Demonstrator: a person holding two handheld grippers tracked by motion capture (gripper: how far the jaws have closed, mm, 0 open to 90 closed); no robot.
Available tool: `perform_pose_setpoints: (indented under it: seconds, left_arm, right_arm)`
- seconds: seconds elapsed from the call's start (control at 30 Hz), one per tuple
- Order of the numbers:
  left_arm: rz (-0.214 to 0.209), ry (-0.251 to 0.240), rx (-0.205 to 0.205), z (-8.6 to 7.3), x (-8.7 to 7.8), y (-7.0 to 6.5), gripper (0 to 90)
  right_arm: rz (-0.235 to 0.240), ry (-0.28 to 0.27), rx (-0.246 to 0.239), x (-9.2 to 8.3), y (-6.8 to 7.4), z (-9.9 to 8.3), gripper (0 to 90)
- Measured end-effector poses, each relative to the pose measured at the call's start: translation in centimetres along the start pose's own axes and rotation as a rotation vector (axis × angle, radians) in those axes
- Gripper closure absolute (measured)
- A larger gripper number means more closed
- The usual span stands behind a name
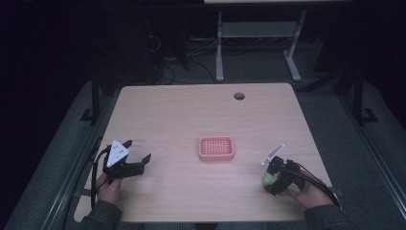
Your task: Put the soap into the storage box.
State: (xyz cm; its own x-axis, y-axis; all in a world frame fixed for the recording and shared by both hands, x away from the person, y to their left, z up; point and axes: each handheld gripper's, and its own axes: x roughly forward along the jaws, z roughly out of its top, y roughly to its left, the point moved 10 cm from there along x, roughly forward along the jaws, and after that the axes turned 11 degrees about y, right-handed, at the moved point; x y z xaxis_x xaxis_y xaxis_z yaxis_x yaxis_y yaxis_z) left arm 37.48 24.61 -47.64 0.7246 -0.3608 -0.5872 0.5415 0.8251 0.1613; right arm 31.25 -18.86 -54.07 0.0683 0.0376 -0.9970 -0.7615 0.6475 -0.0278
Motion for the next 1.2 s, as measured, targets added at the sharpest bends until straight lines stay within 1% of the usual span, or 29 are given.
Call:
perform_pose_setpoints:
  seconds: [0.07,0.2,0.47,0.63,0.77,0.83,0.9,1.0,1.07,1.2]
  left_arm:
    - [0.001,0.000,0.001,0.00,0.00,0.00,14.1]
    - [0.000,0.001,0.004,-0.01,0.03,-0.02,14.1]
    - [-0.001,0.001,0.005,-0.01,0.04,-0.05,14.1]
    - [0.000,0.002,0.003,-0.02,0.01,-0.03,14.1]
    - [0.000,0.002,0.006,-0.02,0.02,-0.05,14.1]
    - [-0.001,0.001,0.008,0.00,0.02,-0.08,14.1]
    - [-0.002,0.000,0.006,0.01,-0.02,-0.08,14.1]
    - [-0.002,-0.001,0.002,0.03,-0.05,-0.05,14.1]
    - [-0.004,-0.001,0.003,0.03,-0.06,-0.10,14.1]
    - [-0.004,-0.001,0.004,0.05,-0.06,-0.13,14.1]
  right_arm:
    - [-0.004,-0.002,0.000,0.07,0.01,-0.01,23.7]
    - [0.003,-0.007,0.004,0.11,-0.02,-0.03,23.9]
    - [0.003,-0.002,0.002,0.11,-0.03,-0.02,24.4]
    - [0.001,-0.012,0.003,0.10,-0.06,-0.06,24.7]
    - [0.010,-0.022,-0.009,0.07,-0.03,-0.09,25.0]
    - [0.007,-0.017,-0.019,0.06,-0.02,-0.08,25.1]
    - [-0.006,-0.017,-0.033,0.02,-0.01,-0.05,25.2]
    - [-0.004,-0.006,-0.043,-0.09,-0.07,-0.15,25.3]
    - [0.000,-0.009,-0.041,-0.28,-0.04,-0.15,25.4]
    - [-0.016,-0.021,-0.057,-0.87,-0.14,0.07,25.8]
